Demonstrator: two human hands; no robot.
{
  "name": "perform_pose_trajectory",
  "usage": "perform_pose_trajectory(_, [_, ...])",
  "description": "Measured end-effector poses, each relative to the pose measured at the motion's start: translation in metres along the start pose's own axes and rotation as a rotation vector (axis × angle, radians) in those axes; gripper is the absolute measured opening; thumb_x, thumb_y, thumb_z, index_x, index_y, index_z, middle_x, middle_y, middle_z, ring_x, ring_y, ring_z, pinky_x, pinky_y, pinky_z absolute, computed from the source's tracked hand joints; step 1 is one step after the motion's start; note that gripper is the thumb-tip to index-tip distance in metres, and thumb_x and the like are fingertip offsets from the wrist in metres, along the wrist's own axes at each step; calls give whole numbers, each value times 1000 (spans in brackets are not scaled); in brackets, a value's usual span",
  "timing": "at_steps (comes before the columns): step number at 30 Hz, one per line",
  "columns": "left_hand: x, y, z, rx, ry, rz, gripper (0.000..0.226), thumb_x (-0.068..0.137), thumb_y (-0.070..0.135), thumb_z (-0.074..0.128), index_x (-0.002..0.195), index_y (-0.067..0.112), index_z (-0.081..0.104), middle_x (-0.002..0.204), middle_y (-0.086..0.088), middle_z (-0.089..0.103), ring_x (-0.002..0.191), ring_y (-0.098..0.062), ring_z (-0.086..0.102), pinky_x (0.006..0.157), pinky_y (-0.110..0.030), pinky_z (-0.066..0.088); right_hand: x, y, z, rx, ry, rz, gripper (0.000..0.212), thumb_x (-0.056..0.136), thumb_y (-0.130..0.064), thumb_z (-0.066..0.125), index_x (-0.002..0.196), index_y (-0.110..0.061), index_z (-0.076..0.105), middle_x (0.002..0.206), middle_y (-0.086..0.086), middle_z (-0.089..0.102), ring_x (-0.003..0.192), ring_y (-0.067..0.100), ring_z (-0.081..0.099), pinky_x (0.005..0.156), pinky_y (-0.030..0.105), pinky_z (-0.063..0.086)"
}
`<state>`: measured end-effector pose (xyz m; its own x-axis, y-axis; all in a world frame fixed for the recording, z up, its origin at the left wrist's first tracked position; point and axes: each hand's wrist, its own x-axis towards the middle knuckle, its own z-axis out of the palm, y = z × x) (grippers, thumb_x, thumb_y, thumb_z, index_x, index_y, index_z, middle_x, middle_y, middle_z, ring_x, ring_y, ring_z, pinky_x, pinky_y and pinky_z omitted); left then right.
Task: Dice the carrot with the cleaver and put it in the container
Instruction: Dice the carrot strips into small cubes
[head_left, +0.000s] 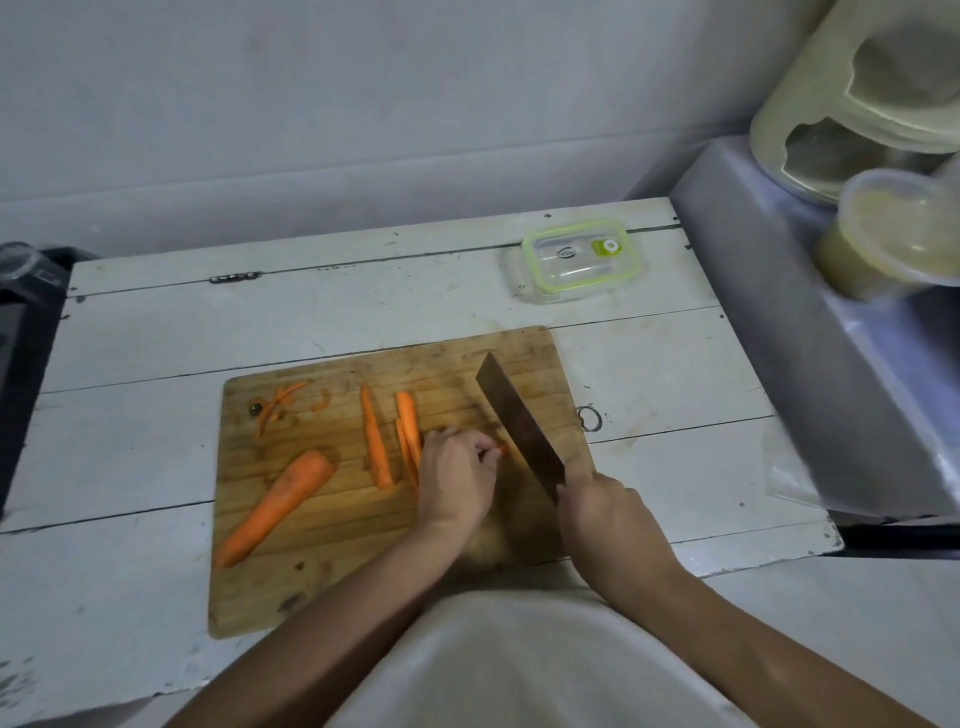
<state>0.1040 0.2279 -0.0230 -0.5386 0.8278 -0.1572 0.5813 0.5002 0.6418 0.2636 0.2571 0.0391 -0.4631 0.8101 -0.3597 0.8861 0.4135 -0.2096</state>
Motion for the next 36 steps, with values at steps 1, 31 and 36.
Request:
perform_pose_trajectory(1, [0,1,-1,-1,-4,-6,7,94,26,72,96,23,78,102,8,69,99,-7,46,95,-27,41,-3,-1,0,-11,-20,-12,10,104,-17,37,114,-19,40,100,9,66,86,32,65,69,39,50])
perform_pose_trajectory(31, [-3,3,-19,60,-85,-3,6,95,21,70,90,20,73,99,7,53,102,-16,57,93,-31,47,30,-30,-5,62,-4,3,12,104,-19,39,110,-14,48,98,12,68,88,33,66,65,36,45])
perform_pose_trajectory(36, [-9,-7,-21,25,-41,2,5,95,24,70,90,22,72,99,10,55,97,-8,56,91,-24,46,-3,-14,-6,32,-6,-20,9,106,-25,37,110,-20,43,96,7,66,76,27,61,67,37,50])
